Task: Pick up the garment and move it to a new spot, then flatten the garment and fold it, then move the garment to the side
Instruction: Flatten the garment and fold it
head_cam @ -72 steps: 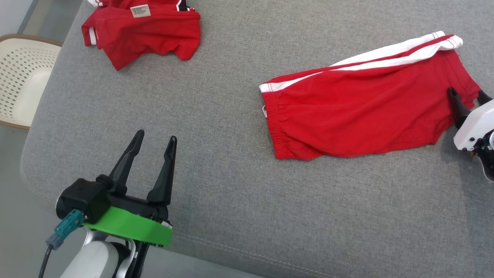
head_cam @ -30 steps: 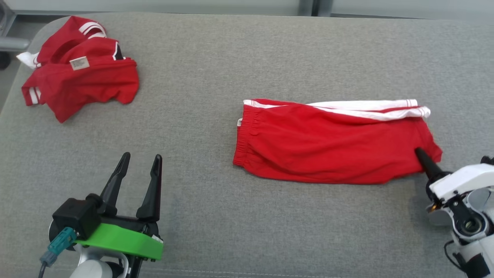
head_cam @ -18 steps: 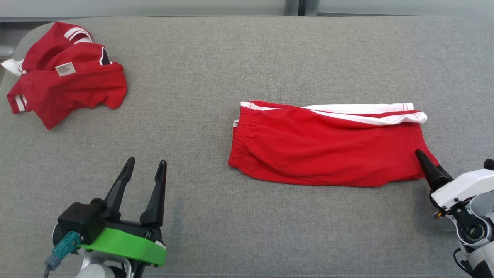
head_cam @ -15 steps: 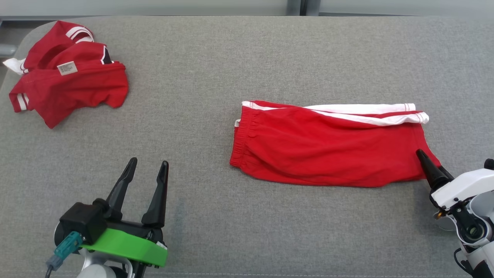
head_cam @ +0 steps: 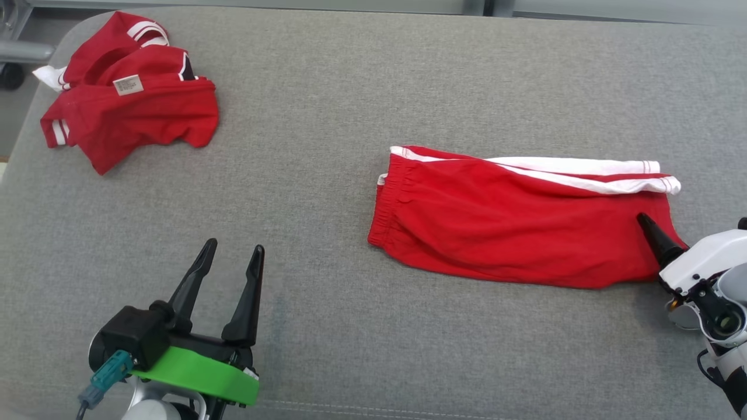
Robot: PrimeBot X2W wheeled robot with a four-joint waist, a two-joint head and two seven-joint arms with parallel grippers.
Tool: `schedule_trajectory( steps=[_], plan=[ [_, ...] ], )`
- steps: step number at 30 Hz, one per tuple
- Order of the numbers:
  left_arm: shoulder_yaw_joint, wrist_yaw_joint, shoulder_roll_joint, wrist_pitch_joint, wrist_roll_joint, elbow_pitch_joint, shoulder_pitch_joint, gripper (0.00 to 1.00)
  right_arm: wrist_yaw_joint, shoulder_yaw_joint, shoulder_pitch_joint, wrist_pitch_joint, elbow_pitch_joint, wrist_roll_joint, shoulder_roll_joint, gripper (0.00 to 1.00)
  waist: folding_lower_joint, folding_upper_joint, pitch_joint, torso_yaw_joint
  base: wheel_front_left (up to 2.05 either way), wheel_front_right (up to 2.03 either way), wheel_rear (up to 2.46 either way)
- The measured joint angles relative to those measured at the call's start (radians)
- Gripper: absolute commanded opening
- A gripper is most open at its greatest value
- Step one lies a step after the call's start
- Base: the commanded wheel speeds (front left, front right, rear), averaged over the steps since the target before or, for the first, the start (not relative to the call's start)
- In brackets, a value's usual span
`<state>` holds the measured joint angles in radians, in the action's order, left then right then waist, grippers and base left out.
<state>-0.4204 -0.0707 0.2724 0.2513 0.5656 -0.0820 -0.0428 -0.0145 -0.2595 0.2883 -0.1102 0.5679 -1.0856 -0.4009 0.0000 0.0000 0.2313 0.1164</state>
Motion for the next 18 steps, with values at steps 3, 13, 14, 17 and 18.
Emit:
schedule_trajectory(
  steps=[3,13,14,17,18],
  plan=[
    [0.000,0.000,0.001,0.000,-0.006,0.003,-0.004,1.00,-0.001,-0.004,0.018,-0.044,0.018,-0.025,0.000,0.00,0.0000,0.0000,0.005,0.014,0.00,0.00,0.00],
    [0.028,0.000,0.002,0.000,-0.005,0.008,-0.009,1.00,0.011,-0.048,0.056,-0.297,0.023,-0.047,-0.139,0.00,0.0000,0.0000,-0.010,0.022,0.00,0.00,0.00],
    [0.028,0.000,0.001,0.000,-0.005,0.007,-0.008,1.00,0.020,-0.046,0.059,-0.315,0.023,-0.038,-0.171,0.00,0.0000,0.0000,-0.009,0.019,0.00,0.00,0.00],
    [0.026,0.000,-0.002,0.000,-0.004,0.003,-0.008,1.00,0.045,-0.015,0.077,-0.347,0.020,-0.026,-0.252,0.00,0.0000,0.0000,-0.003,0.015,0.00,0.00,0.00],
    [0.026,0.000,-0.004,0.000,-0.004,0.001,-0.008,1.00,0.052,-0.003,0.086,-0.355,0.018,-0.027,-0.270,0.00,0.0000,0.0000,0.001,0.014,0.00,0.00,0.00]
  ],
)
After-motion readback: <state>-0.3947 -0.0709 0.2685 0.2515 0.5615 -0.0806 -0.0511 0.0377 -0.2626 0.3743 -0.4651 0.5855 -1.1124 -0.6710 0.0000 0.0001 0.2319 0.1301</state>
